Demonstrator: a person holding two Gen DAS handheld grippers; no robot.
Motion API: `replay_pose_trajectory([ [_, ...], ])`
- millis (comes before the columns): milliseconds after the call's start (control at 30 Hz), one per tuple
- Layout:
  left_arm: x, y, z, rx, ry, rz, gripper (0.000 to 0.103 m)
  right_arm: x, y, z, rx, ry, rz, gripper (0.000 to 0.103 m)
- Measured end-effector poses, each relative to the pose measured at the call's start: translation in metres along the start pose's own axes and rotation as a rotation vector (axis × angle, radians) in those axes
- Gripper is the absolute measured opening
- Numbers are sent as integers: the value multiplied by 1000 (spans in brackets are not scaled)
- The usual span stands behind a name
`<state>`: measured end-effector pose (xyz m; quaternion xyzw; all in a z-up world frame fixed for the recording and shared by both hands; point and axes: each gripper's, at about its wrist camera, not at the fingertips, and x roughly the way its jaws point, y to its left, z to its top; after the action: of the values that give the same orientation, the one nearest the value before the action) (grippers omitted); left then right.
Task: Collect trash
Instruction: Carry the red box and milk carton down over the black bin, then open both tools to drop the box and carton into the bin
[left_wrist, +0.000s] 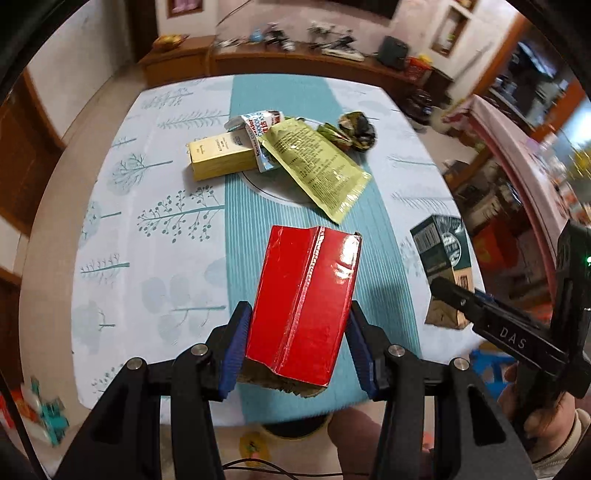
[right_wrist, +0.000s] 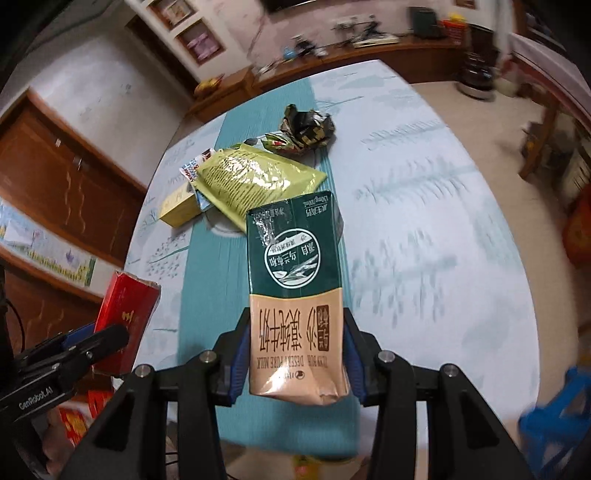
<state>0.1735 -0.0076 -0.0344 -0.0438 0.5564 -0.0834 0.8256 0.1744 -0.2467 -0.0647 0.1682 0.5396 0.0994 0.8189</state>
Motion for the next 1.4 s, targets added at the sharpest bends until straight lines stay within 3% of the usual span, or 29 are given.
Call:
replay_pose_trajectory([
  [333,-43,29,-69,132,-47,-102,49,-38,31,-113,182,-45,-52,44],
  [767,-20,20,-151,214,106,-151,49,-31,39,-214,275,80,-88,44],
  [1033,58,1,-220,262,246,-142,49,40,-8,-277,377,252,-116,44],
  [1400,202,-8,-285,270,350,-47,49,163,-71,-333,346,401,-146,44],
])
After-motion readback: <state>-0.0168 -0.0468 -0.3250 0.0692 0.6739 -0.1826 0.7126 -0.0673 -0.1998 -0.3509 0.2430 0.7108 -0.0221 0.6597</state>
